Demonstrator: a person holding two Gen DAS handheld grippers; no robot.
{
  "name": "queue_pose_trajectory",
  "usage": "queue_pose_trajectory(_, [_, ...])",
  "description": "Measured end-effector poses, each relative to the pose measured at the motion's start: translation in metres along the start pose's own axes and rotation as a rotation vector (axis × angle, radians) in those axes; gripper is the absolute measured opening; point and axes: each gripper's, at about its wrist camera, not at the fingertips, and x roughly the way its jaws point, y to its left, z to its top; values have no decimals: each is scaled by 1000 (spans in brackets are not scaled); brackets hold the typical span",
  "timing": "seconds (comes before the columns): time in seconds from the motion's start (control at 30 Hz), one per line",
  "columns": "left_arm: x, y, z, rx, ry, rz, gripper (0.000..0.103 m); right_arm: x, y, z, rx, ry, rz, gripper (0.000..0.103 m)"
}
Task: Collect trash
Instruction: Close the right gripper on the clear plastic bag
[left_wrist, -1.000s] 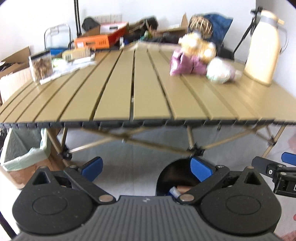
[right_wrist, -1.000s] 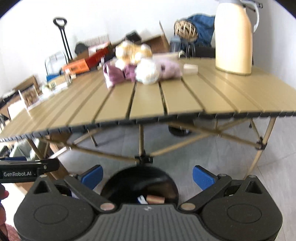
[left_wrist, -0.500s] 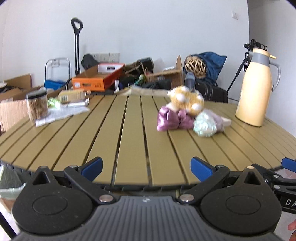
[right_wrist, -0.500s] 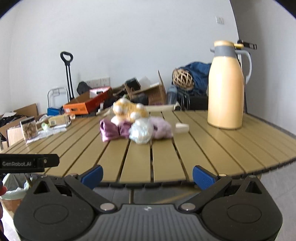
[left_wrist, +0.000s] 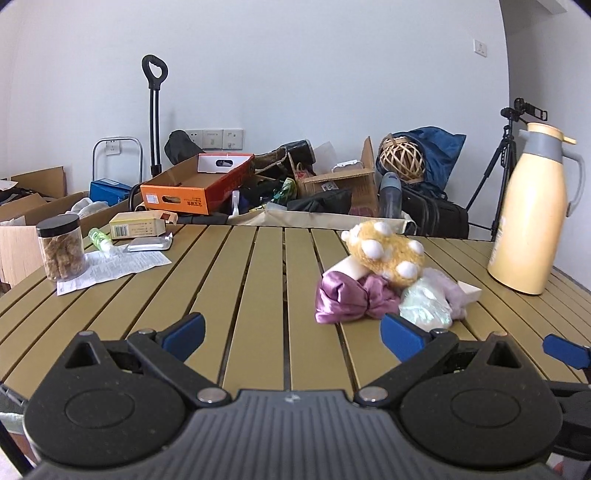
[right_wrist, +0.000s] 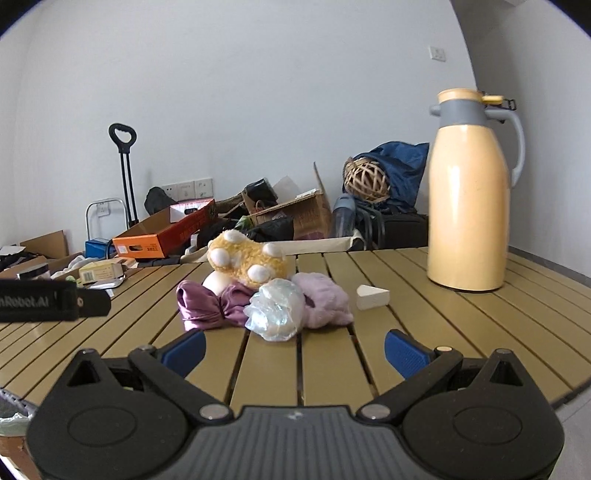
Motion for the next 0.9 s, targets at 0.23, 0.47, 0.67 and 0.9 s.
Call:
queue_pose_trajectory(0.23, [36,7,11,-12,27,31,103,49,10,12,2,40,-25,98])
queue_pose_trajectory(0.47, [62,13,10,-40,81,41,103,94,15,21,42,112,-40,77])
queue_pose_trajectory(0.67, [69,15,5,-28,97,52,103,116,16,23,60,169,13,34])
queue_pose_trajectory(0.9, [72,12,7,-20,88,50,103,106,11,24,78,149,31,21])
